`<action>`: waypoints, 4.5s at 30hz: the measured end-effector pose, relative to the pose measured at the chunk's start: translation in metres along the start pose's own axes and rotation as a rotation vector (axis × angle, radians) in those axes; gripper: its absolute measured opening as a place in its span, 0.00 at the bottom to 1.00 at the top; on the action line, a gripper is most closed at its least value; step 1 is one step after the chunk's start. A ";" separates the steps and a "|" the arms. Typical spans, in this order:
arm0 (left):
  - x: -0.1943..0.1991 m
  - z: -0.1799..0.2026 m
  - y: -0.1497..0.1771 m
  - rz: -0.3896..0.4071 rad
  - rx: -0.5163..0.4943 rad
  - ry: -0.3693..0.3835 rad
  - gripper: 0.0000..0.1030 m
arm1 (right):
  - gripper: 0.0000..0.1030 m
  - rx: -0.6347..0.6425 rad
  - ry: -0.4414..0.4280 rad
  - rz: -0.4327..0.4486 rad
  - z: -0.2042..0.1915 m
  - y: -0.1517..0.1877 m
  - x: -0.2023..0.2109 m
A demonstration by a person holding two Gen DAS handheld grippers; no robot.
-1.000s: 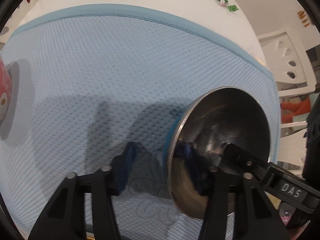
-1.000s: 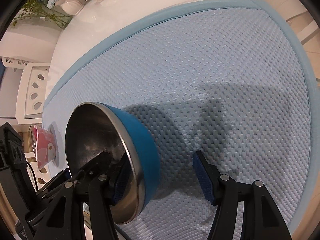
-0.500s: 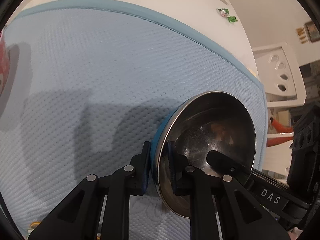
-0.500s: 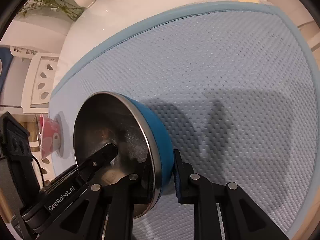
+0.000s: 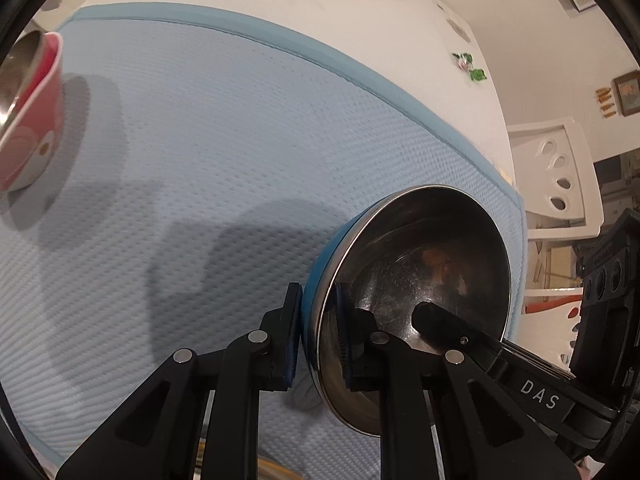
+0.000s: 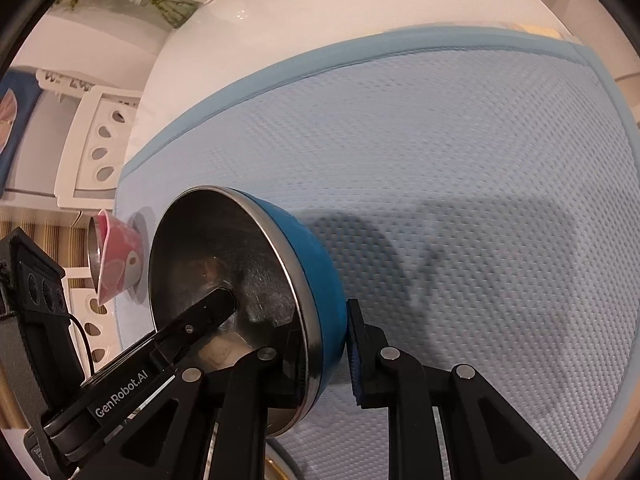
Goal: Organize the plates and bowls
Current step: 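Lift the blue steel bowl off the mat with both grippers, then carry the blue steel bowl with both grippers over the pink bowl pair, then lower the blue bowl into the pink steel bowl with both grippers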
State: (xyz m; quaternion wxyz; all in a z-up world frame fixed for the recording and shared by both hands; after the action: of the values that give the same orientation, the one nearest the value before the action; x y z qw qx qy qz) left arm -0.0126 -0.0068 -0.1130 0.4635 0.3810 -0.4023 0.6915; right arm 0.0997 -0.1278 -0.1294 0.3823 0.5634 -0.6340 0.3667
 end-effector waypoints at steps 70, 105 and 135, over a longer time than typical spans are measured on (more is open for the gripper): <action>0.134 -0.240 -0.119 0.198 0.188 -0.058 0.14 | 0.17 0.265 -0.044 -0.043 -0.297 -0.019 -0.081; 0.119 -0.256 -0.123 0.185 0.203 -0.083 0.14 | 0.17 0.267 0.028 -0.046 -0.296 -0.025 -0.101; 0.118 -0.270 -0.121 0.149 0.243 -0.107 0.55 | 0.54 0.242 0.038 0.019 -0.279 -0.036 -0.076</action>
State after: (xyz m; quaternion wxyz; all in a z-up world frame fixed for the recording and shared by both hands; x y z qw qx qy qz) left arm 0.0276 0.3081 -0.0865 0.3392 0.4400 -0.3669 0.7461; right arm 0.1610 0.1515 -0.0736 0.3201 0.5921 -0.5831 0.4549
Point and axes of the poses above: each gripper's, at about its wrist camera, not at the fingertips, and x roughly against the way its jaws point, z to its right, y to its underside, the point moved 8 cm from there along -x, roughly the way its jaws point, and after that the axes turned 3 degrees about z, right-handed, at the moved point
